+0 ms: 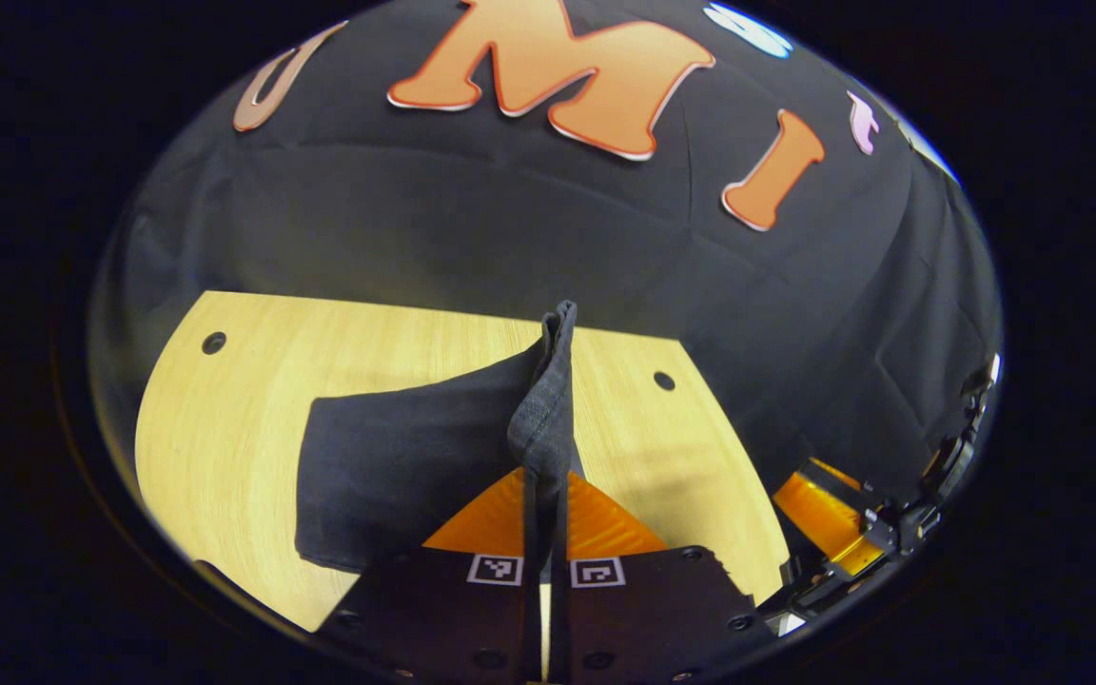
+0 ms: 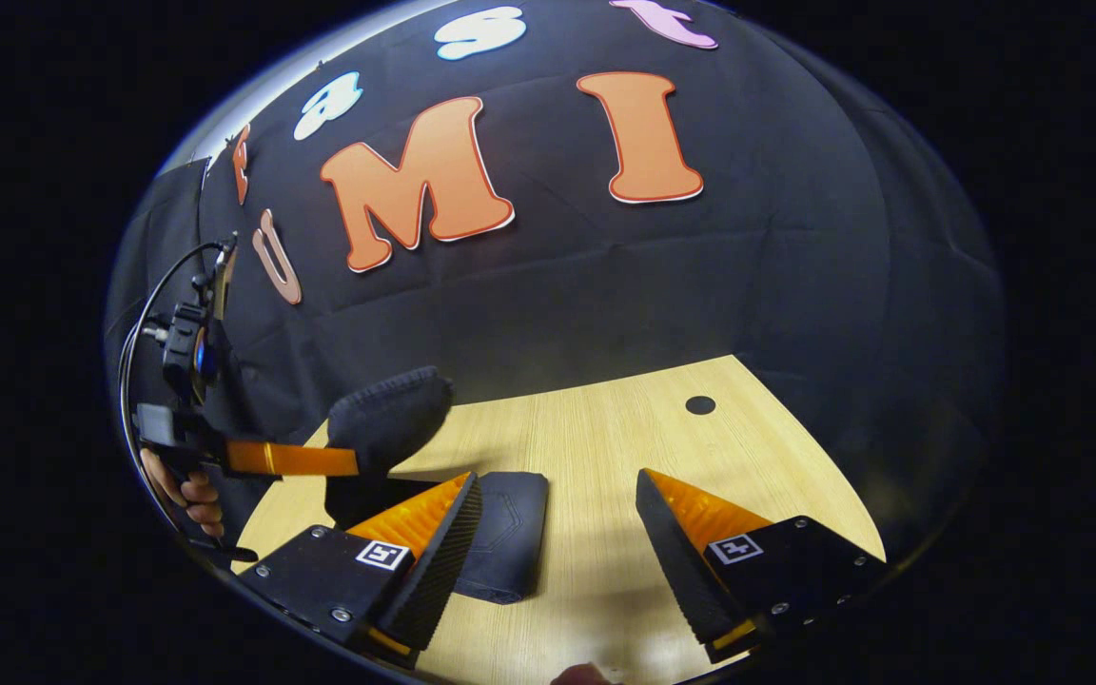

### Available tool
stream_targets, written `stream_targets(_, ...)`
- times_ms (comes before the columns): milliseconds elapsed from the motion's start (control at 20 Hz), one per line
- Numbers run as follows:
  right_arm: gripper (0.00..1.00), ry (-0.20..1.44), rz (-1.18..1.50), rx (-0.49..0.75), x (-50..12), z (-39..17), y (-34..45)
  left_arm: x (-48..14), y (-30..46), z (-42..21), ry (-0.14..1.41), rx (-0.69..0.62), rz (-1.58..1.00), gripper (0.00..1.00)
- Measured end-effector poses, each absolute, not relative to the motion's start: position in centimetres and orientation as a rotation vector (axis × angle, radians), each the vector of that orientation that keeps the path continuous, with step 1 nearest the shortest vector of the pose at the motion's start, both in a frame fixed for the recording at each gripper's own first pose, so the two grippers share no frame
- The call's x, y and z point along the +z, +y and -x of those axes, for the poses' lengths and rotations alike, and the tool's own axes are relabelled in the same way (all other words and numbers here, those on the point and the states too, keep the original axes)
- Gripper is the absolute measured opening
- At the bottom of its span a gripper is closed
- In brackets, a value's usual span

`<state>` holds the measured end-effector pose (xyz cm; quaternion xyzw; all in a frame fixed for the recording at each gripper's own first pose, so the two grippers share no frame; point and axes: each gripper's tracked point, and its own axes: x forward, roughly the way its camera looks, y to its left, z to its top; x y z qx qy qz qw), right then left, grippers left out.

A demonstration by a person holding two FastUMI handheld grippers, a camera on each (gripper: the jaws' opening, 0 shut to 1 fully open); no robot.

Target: Grasp the waist and the cuffs of the jeans and fold them to make the two legs overlap; first hold the waist and fold one-third of the jeans toward the cuffs, then hold the cuffs and fold the remaining one-third in the same direction to finish folding.

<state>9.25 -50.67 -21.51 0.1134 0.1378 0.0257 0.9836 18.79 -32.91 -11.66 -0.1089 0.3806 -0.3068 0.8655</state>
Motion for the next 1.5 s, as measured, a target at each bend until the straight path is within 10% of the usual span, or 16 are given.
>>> stream_targets(150, 0.98, 0.269, -0.239, 0.06, -21.3, -9.4, -50.6, -13.3, -33.8, -17.3, 0.833, -0.66, 0.128, 0.05)
stream_targets(500, 0.98, 0.202, -0.194, 0.07, -18.6, -9.4, -49.2, -9.2, -31.6, -16.8, 0.651, -0.676, 0.083, 0.8)
stream_targets(1250, 1.0, -0.173, -0.047, 0.198, -6.1, -6.2, -40.5, 5.5, -15.7, -14.0, -0.153, -0.282, 0.09, 0.94)
stream_targets(1500, 0.98, -0.263, -0.011, 0.227, -4.5, -5.3, -38.5, 6.2, -13.7, -11.3, -0.179, -0.224, 0.091, 0.94)
